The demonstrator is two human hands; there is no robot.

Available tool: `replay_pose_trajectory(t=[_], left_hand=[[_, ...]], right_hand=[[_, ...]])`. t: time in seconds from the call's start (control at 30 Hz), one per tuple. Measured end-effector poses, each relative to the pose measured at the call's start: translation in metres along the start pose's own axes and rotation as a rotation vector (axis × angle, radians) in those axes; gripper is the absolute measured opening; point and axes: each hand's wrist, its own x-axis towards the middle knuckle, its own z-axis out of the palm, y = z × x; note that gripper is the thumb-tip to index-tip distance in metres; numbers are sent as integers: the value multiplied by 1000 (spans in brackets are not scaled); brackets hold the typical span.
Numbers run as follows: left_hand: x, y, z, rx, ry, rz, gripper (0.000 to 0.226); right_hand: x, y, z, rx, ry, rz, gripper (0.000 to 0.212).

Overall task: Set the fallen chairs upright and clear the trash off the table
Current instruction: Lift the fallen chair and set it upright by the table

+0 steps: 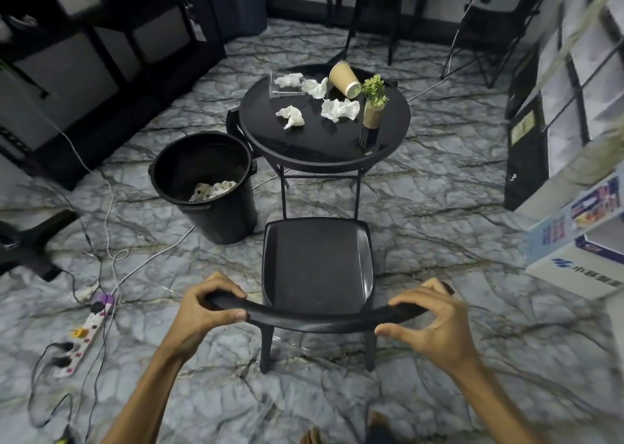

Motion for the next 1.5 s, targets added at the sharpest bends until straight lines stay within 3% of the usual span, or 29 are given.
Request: replay_pose_trajectory(t=[0.47,0.73,1.07,1.5], left_hand=[[-20,8,-3,15,-4,-55,56],[-28,9,6,23,63,-54,57],[-28,15,3,30,16,-114,57],[-26,40,-3,360,-40,-82,42]], right_hand=[[5,-10,-2,27,-98,87,41],[-3,-15,-8,36,-75,135,42],[-6,-17,-4,17,-64,128,50],[-11,-21,-7,-124,-137,165,54]])
